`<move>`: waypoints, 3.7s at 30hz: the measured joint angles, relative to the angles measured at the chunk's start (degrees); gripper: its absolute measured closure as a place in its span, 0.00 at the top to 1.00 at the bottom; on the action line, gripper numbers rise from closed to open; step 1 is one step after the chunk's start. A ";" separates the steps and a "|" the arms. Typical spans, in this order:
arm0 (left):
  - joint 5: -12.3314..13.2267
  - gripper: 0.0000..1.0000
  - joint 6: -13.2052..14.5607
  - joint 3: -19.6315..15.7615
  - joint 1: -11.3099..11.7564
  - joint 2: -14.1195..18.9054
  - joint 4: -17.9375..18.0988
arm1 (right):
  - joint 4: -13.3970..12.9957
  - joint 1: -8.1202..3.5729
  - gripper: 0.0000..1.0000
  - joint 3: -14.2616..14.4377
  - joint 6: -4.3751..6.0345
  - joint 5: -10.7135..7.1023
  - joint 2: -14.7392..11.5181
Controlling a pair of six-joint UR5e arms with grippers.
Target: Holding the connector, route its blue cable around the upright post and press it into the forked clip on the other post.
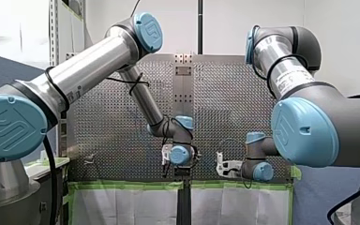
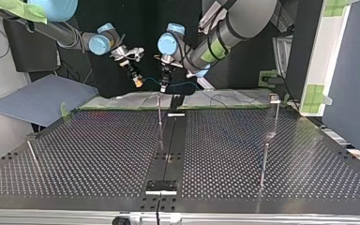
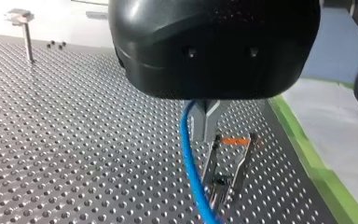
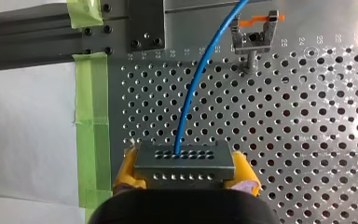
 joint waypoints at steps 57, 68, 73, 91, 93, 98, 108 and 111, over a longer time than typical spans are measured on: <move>3.01 0.00 -4.11 -0.15 3.34 -2.21 1.67 | -1.04 -2.07 0.00 -2.80 3.37 2.75 -1.68; 5.04 0.00 -6.42 0.64 4.40 -2.26 1.78 | -0.57 -1.86 0.00 -3.82 4.58 2.80 -1.68; 5.60 0.00 -7.47 0.90 4.54 -2.67 1.49 | -0.52 -1.64 0.00 -3.94 4.92 2.81 -1.68; 6.69 0.00 -8.53 1.25 5.20 -3.97 2.20 | -0.56 -1.55 0.00 -4.67 6.61 5.16 -1.66; 7.03 0.00 -8.55 1.29 5.34 -3.99 2.20 | -0.51 -1.53 0.00 -4.75 6.68 5.23 -1.64; 8.13 0.00 -8.57 1.60 5.78 -4.00 2.03 | -0.62 -1.51 0.00 -4.89 6.84 5.27 -1.61; 9.34 0.00 -8.49 3.46 6.23 -5.23 -0.11 | -0.65 -1.49 0.00 -4.95 6.90 5.28 -1.56; 9.37 0.00 -8.52 3.74 6.30 -5.40 -0.15 | -0.62 -1.48 0.00 -4.95 6.85 5.27 -1.53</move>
